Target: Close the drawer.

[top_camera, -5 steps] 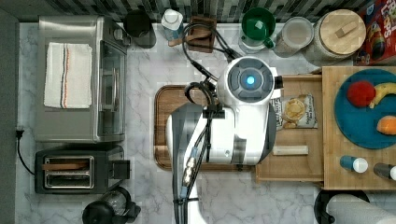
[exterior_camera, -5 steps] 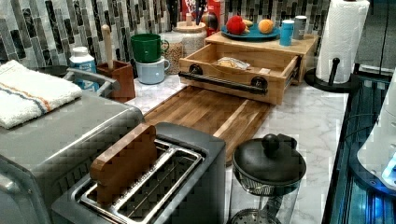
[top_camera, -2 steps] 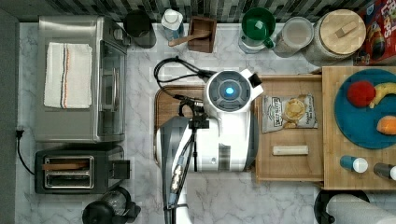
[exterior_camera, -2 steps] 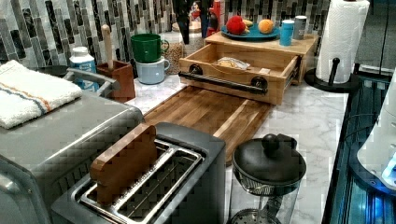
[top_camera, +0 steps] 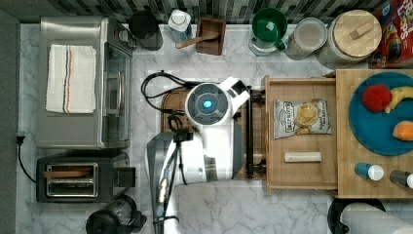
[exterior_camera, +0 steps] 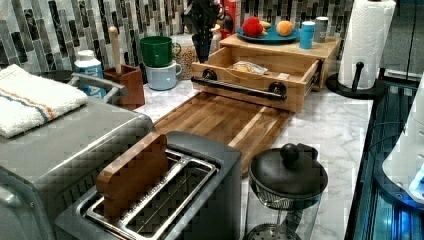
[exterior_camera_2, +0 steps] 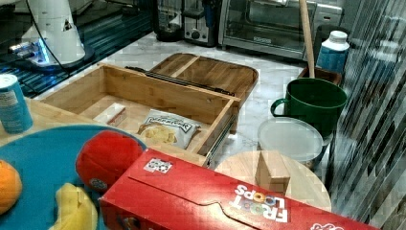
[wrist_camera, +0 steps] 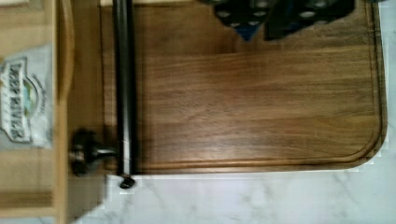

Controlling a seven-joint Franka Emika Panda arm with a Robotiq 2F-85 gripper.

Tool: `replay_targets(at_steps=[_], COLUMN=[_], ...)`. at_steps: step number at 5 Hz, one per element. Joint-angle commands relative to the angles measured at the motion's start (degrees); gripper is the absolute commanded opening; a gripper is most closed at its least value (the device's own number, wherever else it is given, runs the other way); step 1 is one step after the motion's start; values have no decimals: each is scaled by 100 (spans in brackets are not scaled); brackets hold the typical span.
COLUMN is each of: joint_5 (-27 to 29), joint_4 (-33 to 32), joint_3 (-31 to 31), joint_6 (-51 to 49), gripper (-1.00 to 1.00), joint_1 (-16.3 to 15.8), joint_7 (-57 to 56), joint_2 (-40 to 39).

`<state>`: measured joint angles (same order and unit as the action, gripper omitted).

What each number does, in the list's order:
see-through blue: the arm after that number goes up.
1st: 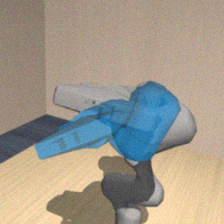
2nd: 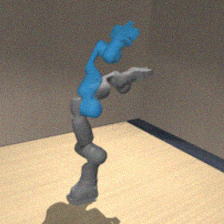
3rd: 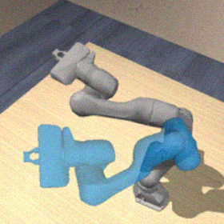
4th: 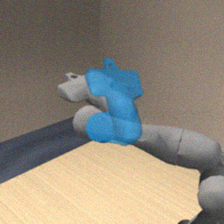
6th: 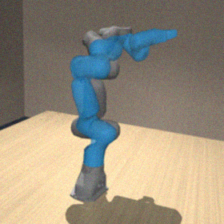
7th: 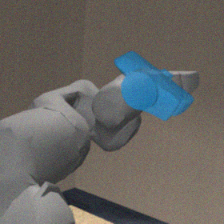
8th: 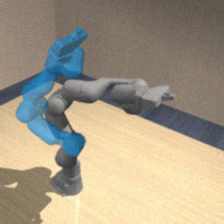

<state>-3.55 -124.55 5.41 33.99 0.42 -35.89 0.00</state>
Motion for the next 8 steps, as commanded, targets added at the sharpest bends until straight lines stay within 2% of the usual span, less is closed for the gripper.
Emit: replay_targets(at_steps=[1,4,6,8], joint_5=[-37,-285,-558,-804], joint_4=[-491,-970,-1171,-1143], joint_3=[119,18,-292,-477], joint_6=[576,1538,1675,1944], gripper=[-100,-100,-100,-100], joint_1=[-124,208,90,304], joint_7=[-477,-838,-690,-914], joint_2=[-495,-835,-589,-625])
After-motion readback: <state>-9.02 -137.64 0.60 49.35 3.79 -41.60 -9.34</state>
